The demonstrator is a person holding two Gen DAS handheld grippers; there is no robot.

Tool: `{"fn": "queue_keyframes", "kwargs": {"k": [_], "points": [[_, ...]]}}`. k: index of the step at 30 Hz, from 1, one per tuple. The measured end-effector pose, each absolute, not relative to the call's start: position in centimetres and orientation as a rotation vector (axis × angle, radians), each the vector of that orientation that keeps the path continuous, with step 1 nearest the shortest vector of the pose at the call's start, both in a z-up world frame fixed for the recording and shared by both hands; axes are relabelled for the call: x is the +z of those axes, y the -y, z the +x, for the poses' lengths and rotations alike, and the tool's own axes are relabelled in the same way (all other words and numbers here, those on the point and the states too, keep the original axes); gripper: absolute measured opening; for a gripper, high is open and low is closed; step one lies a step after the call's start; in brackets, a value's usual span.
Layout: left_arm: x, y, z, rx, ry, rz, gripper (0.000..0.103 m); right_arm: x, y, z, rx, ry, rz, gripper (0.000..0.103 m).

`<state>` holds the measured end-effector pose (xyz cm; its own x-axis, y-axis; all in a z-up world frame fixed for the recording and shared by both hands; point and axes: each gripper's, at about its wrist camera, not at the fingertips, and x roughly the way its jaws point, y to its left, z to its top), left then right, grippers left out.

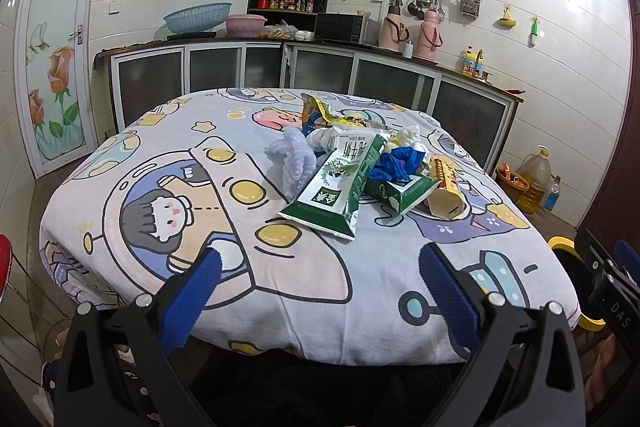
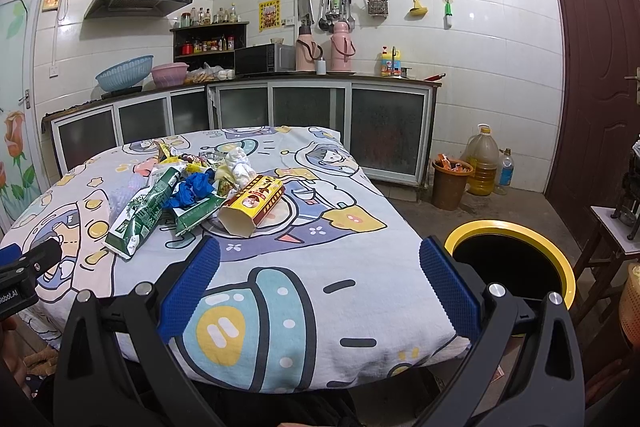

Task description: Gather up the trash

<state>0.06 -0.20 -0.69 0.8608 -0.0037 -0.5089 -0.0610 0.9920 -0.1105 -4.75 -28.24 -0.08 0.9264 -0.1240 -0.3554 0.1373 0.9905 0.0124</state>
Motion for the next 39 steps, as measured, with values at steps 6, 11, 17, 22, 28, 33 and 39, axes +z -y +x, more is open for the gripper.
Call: {"fn": "queue_keyframes", "kwargs": {"k": [6,11,17,22,28,33,39], "points": [[-0.7,0.2,0.1,0.030,-0.533,-0.125,0.095,-0.4,28.3,-4.7,-0.133,-0.363,0.037,0.096],[-0.7,0.2,0.1,0.030,-0.533,-0.125,0.095,-0.3,28.3,-4.7,-0.134,-0.363,0.038,0.096],[-0.7,0.2,0.1,0.026,-0.534,-0.126,0.095,-0.3,28.4,-4.7,-0.136,-0.362,0.038,0.096],[-0.7,0.0,0.2,0.026,-0.540,-0.131,0.095,-0.7,29.3,-4.2,-0.169,-0.360,0.057,0.096],[-1.6,-0.7,0.8,-0.023,-0.581,-0.169,0.095,0.6,33.4,0.0,-0.064,-0.481,0.165,0.096],[-2.9,-0.2,2.0,-0.166,-0.618,-0.181,0.095,0.3,35.7,4.7,0.122,-0.641,0.298,0.096],[-3.3,0.1,4.1,-0.224,-0.634,-0.120,0.095,-0.1,33.2,8.0,0.172,-0.723,0.151,0.096]]}}
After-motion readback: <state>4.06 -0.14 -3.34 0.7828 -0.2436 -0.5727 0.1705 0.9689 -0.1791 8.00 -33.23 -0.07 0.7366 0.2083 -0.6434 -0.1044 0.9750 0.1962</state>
